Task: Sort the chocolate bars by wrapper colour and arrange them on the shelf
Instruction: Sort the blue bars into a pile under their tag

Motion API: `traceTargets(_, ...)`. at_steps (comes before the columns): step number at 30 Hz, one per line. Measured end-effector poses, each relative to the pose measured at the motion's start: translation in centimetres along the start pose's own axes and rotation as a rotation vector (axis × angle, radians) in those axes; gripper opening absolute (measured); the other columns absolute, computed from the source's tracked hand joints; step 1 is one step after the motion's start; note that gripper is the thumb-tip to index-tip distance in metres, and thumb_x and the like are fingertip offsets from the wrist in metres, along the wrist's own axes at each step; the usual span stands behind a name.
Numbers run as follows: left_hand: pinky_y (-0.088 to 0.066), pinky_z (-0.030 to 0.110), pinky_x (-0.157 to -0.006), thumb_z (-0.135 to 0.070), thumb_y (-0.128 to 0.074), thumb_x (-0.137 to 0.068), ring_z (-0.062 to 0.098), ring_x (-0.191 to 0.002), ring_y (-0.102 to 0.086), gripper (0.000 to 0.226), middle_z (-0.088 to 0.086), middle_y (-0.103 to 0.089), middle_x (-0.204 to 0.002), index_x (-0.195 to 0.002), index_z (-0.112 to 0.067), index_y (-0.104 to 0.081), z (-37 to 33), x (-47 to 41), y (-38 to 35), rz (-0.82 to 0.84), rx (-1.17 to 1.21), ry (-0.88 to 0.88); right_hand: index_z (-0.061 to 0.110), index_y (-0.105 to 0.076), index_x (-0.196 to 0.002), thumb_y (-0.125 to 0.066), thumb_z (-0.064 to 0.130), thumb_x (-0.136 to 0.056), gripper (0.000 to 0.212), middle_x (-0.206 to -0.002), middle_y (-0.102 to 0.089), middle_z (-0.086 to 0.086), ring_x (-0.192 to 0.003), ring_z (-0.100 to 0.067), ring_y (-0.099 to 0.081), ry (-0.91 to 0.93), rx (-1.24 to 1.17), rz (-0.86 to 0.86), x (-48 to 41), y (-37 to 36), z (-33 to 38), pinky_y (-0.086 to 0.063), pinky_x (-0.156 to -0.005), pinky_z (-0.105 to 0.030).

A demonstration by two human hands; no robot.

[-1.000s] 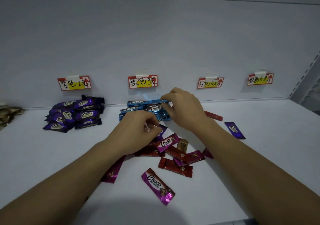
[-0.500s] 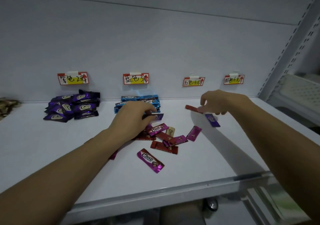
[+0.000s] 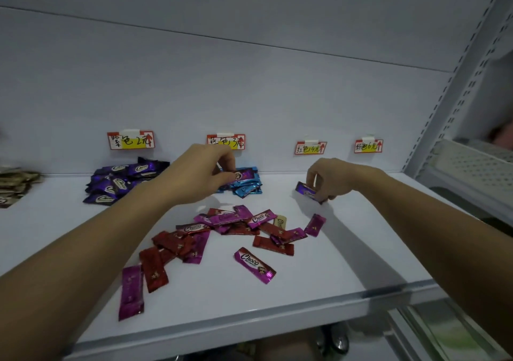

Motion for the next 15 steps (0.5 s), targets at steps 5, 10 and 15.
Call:
traceTargets(5,-0.054,0.029,-0.064,-0.023,-0.061,-0.100,0.004,-0.078,-0.068,0.011,-0.009,-0.067,-0.089,-0.093,-0.025,-0.052,5.1,2.8,3.0,-0.056,0.043,0.118,0.018,-0.065,-0.097,-0.082,0.012,-0.081,0.024,-0.084,-0.074,0.003,-0.067,-0.010,-0.069,0.213,-0.160,-0.100,-1.0,2.4,8.7,-0.052,-0.057,-0.022)
traceTargets(10,-0.043,0.029,-0.061,-0.023,-0.063,-0.098,0.009,-0.068,-0.058,0.010,-0.007,-0.063,-0.077,-0.095,-0.023,-0.054,11.7,7.1,7.9,-0.133,-0.086,0.195,0.019,-0.069,-0.086,-0.087,0.016,-0.077,0.020,-0.075,-0.075,0.006,-0.067,-0.008,-0.071,0.389,-0.299,-0.236,-3.0,3.9,18.0,-0.053,-0.064,-0.021)
traceTargets(15,-0.055,0.032,-0.071,-0.019,-0.075,-0.089,0.007,-0.073,-0.062,0.014,-0.008,-0.066,-0.083,-0.089,-0.023,-0.062,20.0,13.8,14.9,-0.232,-0.181,0.400,0.017,-0.075,-0.084,-0.082,0.012,-0.082,0.009,-0.071,-0.073,0.007,-0.061,0.000,-0.068,0.587,-0.384,-0.257,-4.7,4.0,29.7,-0.047,-0.059,-0.009)
Point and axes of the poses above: each hand's wrist, its own x-axis away from the middle knuckle, its own y-axis out of the back of the hand, z = x × y, the point moved 8 cm from there along -x, towards the middle knuckle
